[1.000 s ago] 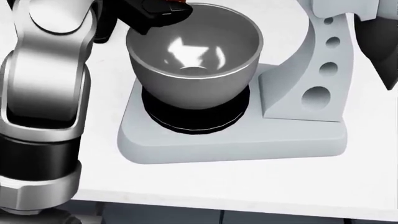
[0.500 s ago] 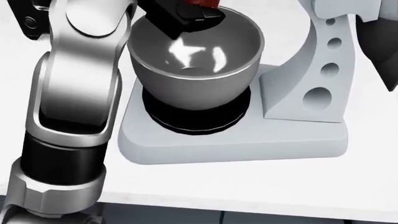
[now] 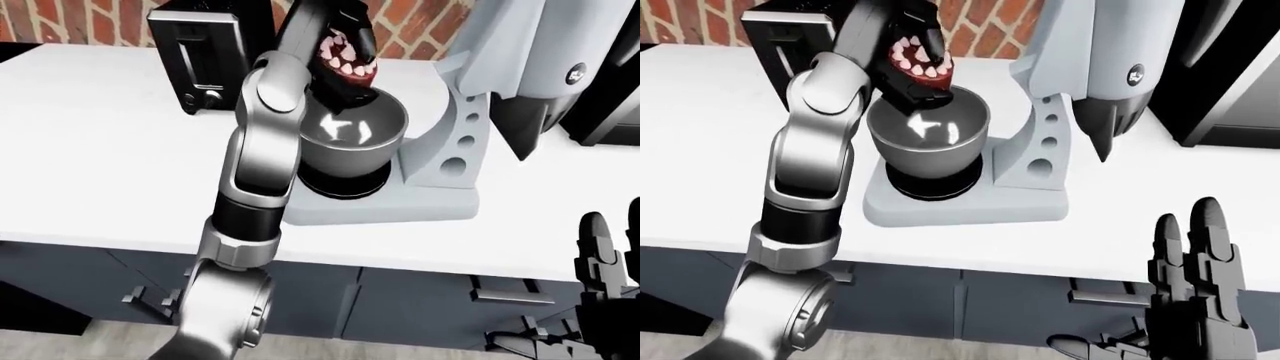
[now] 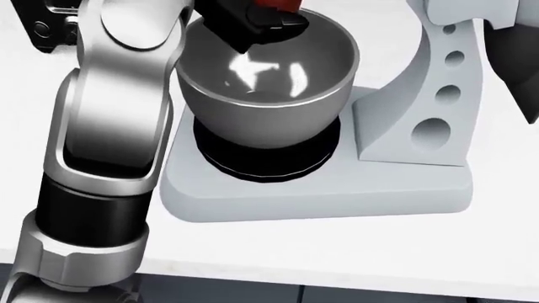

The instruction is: Place the cake in the stand mixer bowl.

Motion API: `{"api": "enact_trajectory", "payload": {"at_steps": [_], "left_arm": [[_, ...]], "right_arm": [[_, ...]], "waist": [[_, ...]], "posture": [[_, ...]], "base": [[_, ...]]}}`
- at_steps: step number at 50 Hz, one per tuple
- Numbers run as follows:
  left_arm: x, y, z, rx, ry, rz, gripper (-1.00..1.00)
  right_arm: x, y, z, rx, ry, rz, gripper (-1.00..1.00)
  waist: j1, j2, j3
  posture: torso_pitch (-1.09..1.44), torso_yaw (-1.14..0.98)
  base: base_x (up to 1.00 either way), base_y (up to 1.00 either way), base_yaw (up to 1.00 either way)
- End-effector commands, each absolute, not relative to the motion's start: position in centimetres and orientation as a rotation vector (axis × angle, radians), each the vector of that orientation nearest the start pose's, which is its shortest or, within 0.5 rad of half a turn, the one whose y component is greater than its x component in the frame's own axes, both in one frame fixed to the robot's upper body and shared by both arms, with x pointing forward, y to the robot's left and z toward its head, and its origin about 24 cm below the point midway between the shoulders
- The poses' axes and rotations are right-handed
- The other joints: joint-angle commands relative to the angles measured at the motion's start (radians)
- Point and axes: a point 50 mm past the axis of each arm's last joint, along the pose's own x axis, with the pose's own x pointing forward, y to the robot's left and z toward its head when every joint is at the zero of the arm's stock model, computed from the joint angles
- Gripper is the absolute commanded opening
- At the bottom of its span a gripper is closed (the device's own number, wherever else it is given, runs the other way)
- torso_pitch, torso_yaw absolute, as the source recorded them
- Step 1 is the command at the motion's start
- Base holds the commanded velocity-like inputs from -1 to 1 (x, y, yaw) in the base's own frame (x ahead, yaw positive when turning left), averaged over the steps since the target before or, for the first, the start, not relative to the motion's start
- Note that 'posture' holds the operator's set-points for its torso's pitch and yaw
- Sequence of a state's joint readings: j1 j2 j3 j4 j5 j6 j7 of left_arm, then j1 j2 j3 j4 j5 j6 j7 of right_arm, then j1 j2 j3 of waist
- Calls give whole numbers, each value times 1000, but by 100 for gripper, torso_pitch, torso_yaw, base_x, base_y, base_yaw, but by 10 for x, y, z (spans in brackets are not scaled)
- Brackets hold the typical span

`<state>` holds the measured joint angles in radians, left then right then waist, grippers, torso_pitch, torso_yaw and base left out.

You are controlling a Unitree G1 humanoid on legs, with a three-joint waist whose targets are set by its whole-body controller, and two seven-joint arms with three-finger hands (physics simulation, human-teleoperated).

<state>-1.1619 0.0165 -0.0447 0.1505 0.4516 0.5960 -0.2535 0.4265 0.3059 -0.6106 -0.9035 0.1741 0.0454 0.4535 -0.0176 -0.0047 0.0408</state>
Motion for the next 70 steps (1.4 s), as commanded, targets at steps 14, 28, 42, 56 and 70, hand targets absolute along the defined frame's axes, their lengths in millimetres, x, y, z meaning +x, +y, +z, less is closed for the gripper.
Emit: {"api": "enact_trajectory", "payload": {"at_steps": [14, 28, 42, 56, 70], "left_arm": [[345, 51, 338, 532, -489, -190, 100], [345, 58, 339, 527, -487, -177, 100], [343, 74, 343, 516, -488, -148, 100], [345, 93, 351, 513, -495, -105, 100], [347, 111, 356, 521, -493, -65, 100]], "right_arm": [[108, -230, 156, -120, -444, -281, 100], [109, -229, 156, -121, -444, -278, 100], [109, -229, 156, -123, -444, -277, 100], [109, -228, 157, -123, -444, -276, 100], [110, -227, 158, -124, -445, -274, 100]], "waist": [[0, -4, -22], [0, -3, -22], [0, 0, -22], [-1, 3, -20], [-2, 6, -19]], "posture": [[0, 0], [0, 0], [0, 0], [0, 0], [0, 0]], "base": [[0, 0, 0], [0, 0, 0], [0, 0, 0], [0, 0, 0], [0, 0, 0]]}}
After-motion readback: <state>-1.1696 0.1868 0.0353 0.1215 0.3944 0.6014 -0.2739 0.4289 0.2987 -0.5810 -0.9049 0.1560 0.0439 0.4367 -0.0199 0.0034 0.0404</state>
